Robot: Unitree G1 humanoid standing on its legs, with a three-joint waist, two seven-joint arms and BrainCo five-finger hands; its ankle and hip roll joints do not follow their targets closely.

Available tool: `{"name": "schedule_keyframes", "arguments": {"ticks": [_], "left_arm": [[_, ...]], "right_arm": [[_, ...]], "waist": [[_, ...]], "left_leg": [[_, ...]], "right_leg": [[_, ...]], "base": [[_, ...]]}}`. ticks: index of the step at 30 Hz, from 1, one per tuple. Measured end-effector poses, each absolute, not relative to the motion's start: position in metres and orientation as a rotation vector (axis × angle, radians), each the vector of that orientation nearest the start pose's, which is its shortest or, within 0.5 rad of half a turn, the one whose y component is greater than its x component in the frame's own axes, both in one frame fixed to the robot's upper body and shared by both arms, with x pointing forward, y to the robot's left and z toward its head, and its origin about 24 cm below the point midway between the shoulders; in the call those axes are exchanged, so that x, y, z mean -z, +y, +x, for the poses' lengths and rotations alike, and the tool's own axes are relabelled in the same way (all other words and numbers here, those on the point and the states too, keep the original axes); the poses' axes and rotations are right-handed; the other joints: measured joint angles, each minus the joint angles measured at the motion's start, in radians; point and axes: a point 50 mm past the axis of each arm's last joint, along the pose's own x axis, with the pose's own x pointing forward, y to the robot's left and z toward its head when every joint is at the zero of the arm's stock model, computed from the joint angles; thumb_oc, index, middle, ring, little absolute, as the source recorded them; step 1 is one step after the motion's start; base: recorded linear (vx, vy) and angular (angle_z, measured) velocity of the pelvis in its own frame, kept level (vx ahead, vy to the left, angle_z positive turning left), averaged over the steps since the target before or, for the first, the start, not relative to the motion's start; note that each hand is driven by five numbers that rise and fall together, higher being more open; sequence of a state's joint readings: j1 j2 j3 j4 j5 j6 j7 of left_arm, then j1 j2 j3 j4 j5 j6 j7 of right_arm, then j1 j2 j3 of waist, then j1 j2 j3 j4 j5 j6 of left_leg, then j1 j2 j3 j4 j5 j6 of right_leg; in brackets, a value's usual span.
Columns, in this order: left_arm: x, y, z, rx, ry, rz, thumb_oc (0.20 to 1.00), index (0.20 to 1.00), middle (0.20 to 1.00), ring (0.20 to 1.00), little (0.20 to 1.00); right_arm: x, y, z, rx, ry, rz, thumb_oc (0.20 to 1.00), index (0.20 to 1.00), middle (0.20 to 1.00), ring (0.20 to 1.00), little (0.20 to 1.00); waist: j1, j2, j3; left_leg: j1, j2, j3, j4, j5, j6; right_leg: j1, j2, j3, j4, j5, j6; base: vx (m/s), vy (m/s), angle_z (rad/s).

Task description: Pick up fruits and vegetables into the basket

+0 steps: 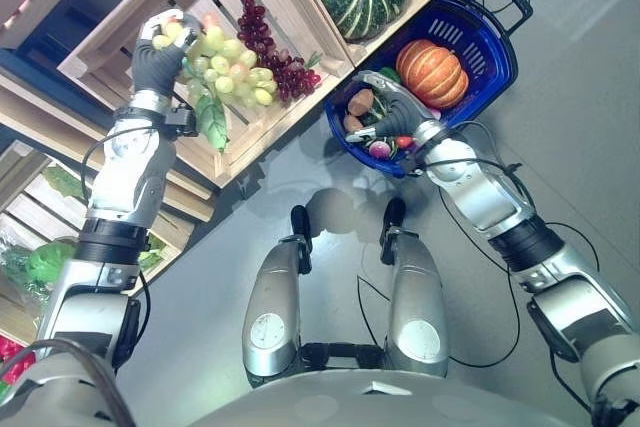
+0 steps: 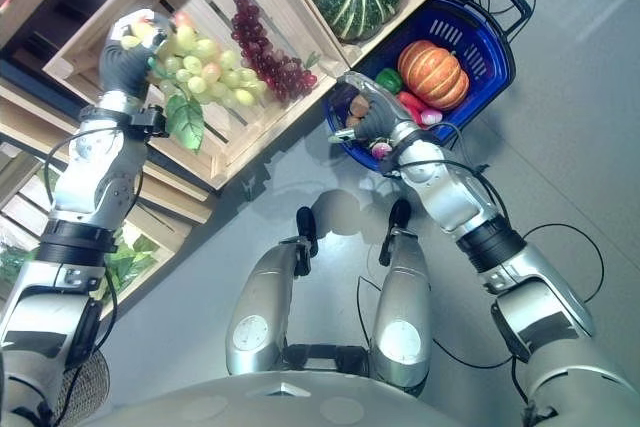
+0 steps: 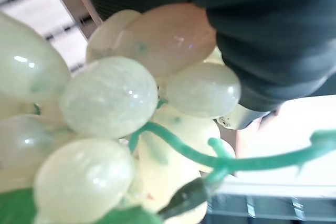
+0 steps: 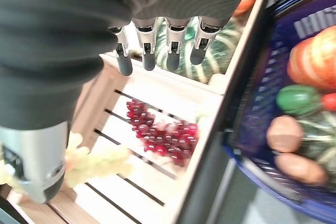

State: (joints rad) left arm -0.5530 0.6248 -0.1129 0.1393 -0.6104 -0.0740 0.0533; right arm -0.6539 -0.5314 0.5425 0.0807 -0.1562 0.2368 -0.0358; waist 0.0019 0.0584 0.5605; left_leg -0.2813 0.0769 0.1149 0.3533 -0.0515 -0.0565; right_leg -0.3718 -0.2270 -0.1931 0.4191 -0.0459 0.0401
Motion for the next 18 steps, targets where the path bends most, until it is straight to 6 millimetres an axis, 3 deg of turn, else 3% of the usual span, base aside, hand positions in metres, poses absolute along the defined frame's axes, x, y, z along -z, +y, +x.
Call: {"name": "schedule_keyframes", "arguments": {"ticks": [4, 12, 18], "left_arm": [[-0.210, 0.188, 0.331, 0.240, -0.446, -0.020, 0.200, 0.200, 0.200, 0.200, 0.200], [-0.205, 0.157, 0.329, 0.370, -0.415, -0.068, 0.200, 0.200, 0.200, 0.200, 0.200], [-0.207, 0.128, 0.320, 0.490, -0.409, -0.149, 0.200, 0.200, 0.200, 0.200, 0.200]], "right_arm": [[-0.150, -0.102, 0.341, -0.285, -0.240, -0.855, 1.000, 1.000, 1.000, 1.000, 1.000], [-0.147, -0.091, 0.341, -0.198, -0.237, -0.768, 1.000, 1.000, 1.000, 1.000, 1.000], [-0.134, -0.085, 0.343, -0.144, -0.188, -0.685, 1.000, 1.000, 1.000, 1.000, 1.000]], "waist": [[0.002, 0.000, -0.001], [0.003, 0.000, -0.013], [0.015, 0.001, -0.058]], "left_leg": [[0.045, -0.006, -0.008, -0.025, 0.006, 0.001], [0.119, -0.008, -0.009, -0.051, 0.007, 0.000], [0.131, -0.009, -0.010, -0.062, 0.007, 0.000]], "right_leg": [[0.049, -0.004, -0.011, -0.017, -0.002, 0.003], [0.120, -0.004, -0.017, -0.036, -0.005, 0.008], [0.132, -0.004, -0.020, -0.042, -0.006, 0.009]], "base": [[0.06, -0.037, 0.07], [0.06, -0.006, 0.01], [0.05, -0.011, 0.01]]}}
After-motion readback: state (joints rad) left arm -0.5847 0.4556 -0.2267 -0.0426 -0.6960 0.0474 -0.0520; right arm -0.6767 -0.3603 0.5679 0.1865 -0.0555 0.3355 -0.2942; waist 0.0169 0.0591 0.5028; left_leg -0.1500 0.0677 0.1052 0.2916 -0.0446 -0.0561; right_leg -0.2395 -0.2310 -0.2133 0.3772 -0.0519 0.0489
